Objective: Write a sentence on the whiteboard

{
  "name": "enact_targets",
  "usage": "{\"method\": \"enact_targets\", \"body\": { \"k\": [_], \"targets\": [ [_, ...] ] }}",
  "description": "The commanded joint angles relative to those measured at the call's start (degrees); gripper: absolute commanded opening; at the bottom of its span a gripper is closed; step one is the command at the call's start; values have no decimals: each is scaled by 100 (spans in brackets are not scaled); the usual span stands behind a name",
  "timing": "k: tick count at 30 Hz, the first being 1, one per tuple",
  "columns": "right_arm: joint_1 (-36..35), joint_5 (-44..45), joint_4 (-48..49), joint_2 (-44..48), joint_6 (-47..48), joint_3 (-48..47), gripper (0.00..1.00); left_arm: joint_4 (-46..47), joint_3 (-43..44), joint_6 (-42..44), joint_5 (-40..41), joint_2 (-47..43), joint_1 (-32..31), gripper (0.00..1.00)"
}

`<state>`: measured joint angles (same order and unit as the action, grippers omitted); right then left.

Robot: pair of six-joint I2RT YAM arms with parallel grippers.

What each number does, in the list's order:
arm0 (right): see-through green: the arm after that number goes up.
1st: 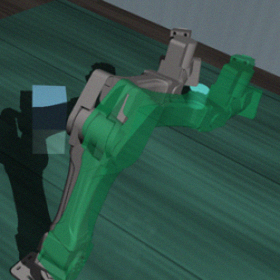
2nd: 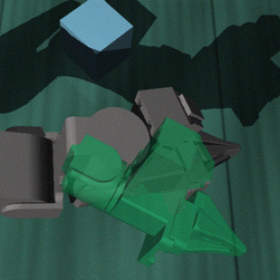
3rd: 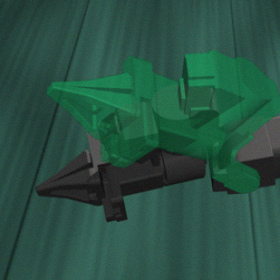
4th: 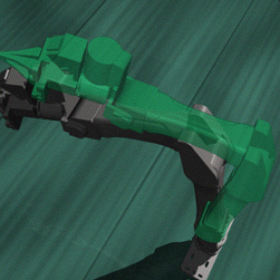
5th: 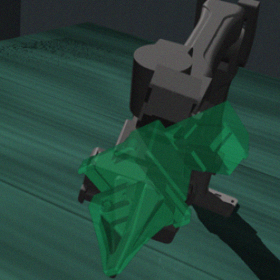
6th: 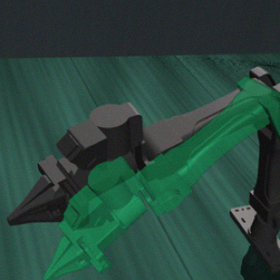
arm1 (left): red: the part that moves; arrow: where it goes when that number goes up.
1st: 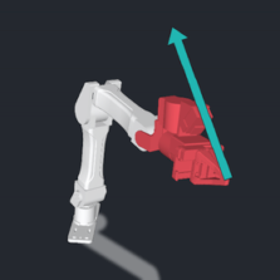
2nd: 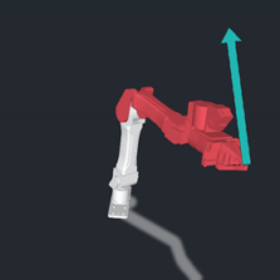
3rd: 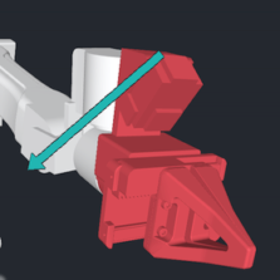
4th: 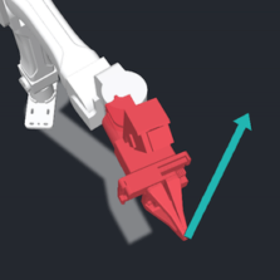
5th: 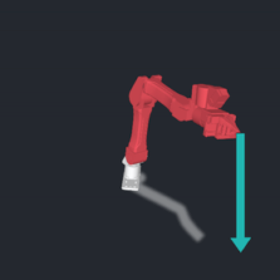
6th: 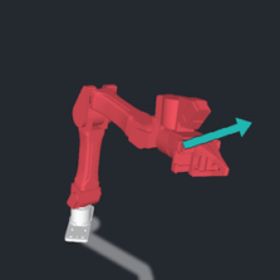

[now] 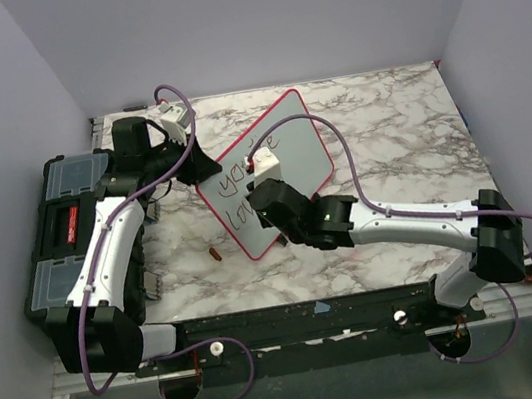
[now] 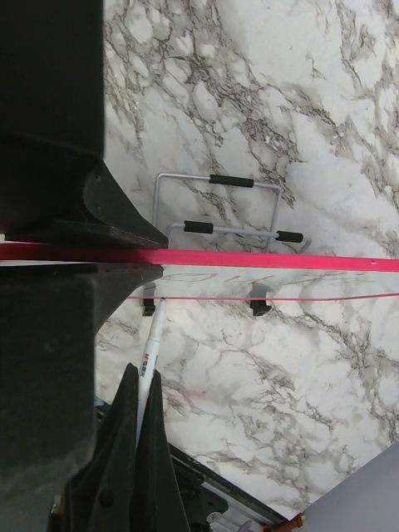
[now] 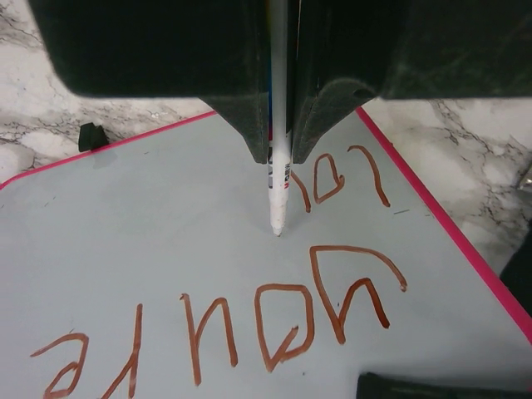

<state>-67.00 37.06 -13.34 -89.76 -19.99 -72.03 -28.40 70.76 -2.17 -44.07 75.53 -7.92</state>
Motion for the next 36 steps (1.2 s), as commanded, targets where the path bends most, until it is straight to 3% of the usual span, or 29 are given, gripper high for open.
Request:
{"method": "enact_targets", "body": {
  "k": [1, 5, 10, 18, 25, 36],
  "targets": [
    [35, 238, -125, 499, 9, -1, 1, 299, 22, 165, 247, -218, -16, 0],
    [135, 367, -125, 879, -53, 315, 1, 300, 17, 165, 258, -231, -26, 0],
    [679, -286, -101, 1318, -293, 706, 1, 357, -39, 156, 295, -293, -40, 0],
    [877, -1434, 532, 1857, -452, 1413, 1, 348, -27, 154, 303, -269, -61, 0],
    [882, -2009, 862, 1803, -498, 1594, 1, 337, -2, 156, 312, -289, -70, 0],
    [881, -2138, 1166, 1835, -445, 1744, 1, 335, -10, 154, 328, -302, -69, 0]
  ]
}}
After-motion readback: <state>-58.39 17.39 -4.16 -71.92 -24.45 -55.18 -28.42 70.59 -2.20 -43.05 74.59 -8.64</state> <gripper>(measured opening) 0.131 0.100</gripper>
